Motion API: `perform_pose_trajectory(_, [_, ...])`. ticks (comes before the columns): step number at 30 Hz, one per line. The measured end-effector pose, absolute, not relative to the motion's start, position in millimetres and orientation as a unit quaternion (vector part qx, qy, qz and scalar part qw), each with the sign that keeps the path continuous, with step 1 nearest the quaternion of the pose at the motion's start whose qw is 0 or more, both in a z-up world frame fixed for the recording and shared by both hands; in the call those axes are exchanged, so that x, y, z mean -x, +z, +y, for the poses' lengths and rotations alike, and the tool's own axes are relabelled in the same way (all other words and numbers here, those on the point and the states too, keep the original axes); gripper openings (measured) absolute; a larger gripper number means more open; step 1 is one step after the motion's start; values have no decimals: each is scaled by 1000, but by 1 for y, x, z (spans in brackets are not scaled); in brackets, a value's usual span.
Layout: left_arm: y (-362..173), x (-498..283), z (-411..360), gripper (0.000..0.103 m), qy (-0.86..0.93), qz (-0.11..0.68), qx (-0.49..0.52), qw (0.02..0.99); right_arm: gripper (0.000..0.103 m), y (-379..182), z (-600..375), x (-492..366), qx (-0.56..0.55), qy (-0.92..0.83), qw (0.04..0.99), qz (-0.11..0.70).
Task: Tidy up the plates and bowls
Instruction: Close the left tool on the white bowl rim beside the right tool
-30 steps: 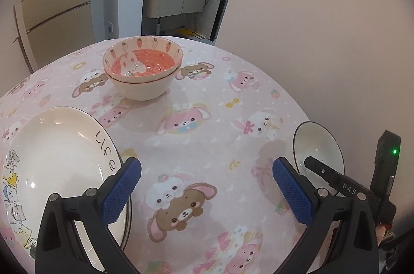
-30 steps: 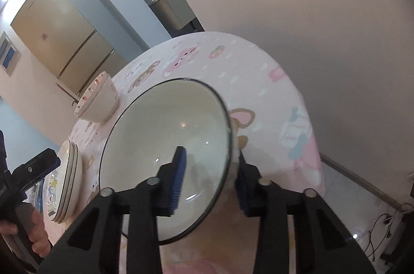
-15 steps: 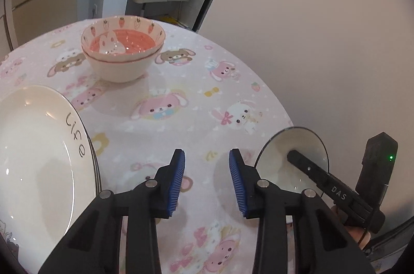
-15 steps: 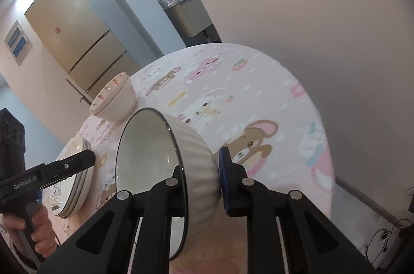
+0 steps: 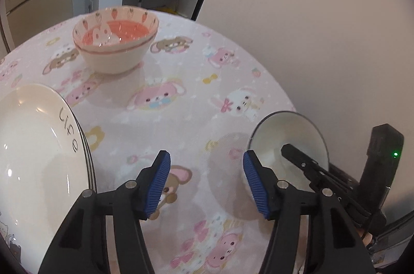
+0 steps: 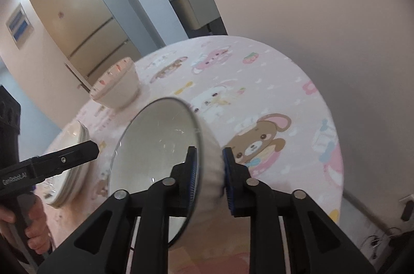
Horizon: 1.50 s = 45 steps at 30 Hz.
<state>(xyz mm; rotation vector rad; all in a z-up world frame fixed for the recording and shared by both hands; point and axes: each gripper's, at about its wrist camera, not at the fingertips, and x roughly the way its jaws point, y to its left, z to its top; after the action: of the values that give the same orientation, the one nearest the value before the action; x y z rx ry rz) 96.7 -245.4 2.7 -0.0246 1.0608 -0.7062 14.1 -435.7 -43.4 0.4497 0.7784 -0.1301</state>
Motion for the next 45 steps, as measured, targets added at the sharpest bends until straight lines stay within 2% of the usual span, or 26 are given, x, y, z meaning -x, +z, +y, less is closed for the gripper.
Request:
perform_pose_trajectory(3, [-11, -99, -250, 61, -329, 512, 7, 793, 23, -47, -437, -13, -213, -68, 899, 377])
perform_pose_trajectory(5, [-18, -100, -253, 55, -341, 516, 6, 786, 27, -51, -440, -16, -218, -68, 894, 385])
perform_pose_trajectory(7, [-24, -101, -255, 49, -339, 518, 4, 785, 36, -56, -443, -16, -232, -63, 889, 391])
perform_pose_trajectory(10, [-30, -102, -255, 44, -342, 515, 12, 786, 39, -55, -445, -13, -246, -53, 890, 380])
perform_pose_trajectory(14, [-26, -103, -250, 43, -371, 498, 61, 782, 41, -53, -442, -14, -227, -57, 893, 384])
perform_pose_trajectory(16, [-20, -102, -250, 43, -380, 485, 63, 785, 46, -53, -441, -15, -217, -59, 894, 387])
perform_pose_trajectory(18, [-16, -99, -250, 43, -389, 477, 65, 785, 47, -53, -443, -16, -222, -61, 892, 390])
perform_pose_trajectory(20, [-12, -98, -250, 43, -399, 476, 73, 781, 41, -55, -444, -17, -231, -45, 889, 393])
perform_pose_trajectory(23, [-7, -97, -249, 43, -406, 472, 79, 779, 27, -58, -452, -16, -264, -48, 882, 388])
perform_pose_trajectory(24, [-7, -98, -248, 43, -410, 473, 85, 775, 17, -59, -456, -17, -273, -50, 878, 389])
perform_pose_trajectory(25, [-6, -99, -247, 43, -415, 474, 95, 771, 15, -59, -460, -17, -284, -39, 876, 388])
perform_pose_trajectory(28, [-5, -99, -247, 43, -433, 482, 113, 753, 13, -58, -464, -15, -300, -28, 872, 386])
perform_pose_trajectory(35, [-23, -94, -263, 43, -430, 532, 92, 724, 14, -40, -438, -11, -223, -22, 903, 367])
perform_pose_trajectory(36, [-26, -95, -262, 41, -427, 538, 102, 720, 14, -38, -435, -10, -216, -18, 905, 367])
perform_pose_trajectory(39, [-39, -95, -264, 12, -406, 559, 100, 716, 14, -30, -423, -10, -179, -9, 912, 369])
perform_pose_trajectory(45, [-38, -93, -264, 10, -398, 561, 98, 719, 18, -29, -429, -7, -181, -4, 896, 405])
